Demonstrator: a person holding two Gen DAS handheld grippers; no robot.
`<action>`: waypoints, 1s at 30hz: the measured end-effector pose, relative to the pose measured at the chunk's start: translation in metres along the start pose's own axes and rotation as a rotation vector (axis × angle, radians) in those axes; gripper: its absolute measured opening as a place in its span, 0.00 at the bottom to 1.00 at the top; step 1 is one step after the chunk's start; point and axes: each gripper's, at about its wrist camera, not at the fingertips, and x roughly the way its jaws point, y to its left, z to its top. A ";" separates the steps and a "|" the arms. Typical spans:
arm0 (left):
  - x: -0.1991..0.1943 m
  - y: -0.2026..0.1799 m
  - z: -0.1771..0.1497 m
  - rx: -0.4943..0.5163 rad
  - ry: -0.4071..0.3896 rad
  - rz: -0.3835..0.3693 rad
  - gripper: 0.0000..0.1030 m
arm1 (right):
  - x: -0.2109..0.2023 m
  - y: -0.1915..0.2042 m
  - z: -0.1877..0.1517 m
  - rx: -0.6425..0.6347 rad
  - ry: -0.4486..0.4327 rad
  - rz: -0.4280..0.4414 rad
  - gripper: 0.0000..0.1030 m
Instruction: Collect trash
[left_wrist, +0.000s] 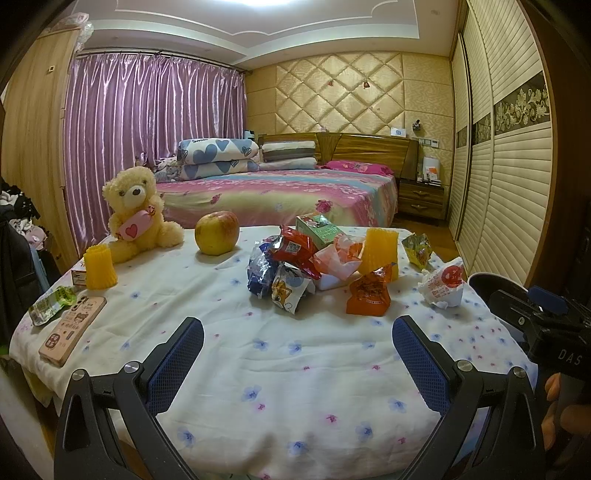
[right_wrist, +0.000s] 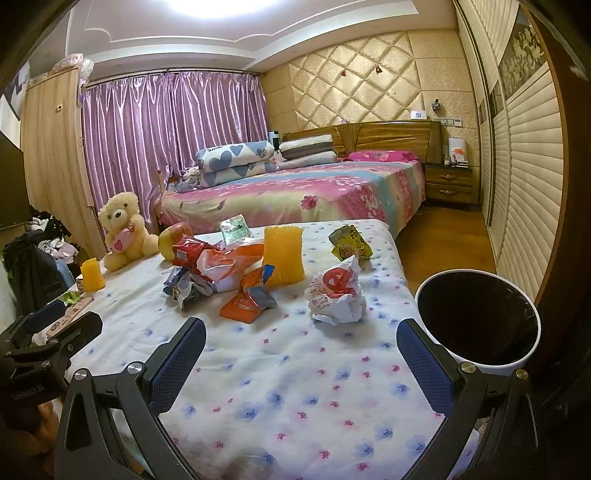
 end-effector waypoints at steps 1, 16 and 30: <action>0.000 0.000 0.000 0.000 0.000 0.000 0.99 | 0.000 0.000 0.000 0.000 0.001 0.000 1.00; 0.002 -0.001 -0.002 0.000 0.006 -0.006 0.99 | 0.000 0.000 0.000 0.003 0.004 0.002 1.00; 0.035 -0.010 0.002 0.018 0.088 -0.054 0.99 | 0.019 -0.023 0.002 0.048 0.063 -0.006 1.00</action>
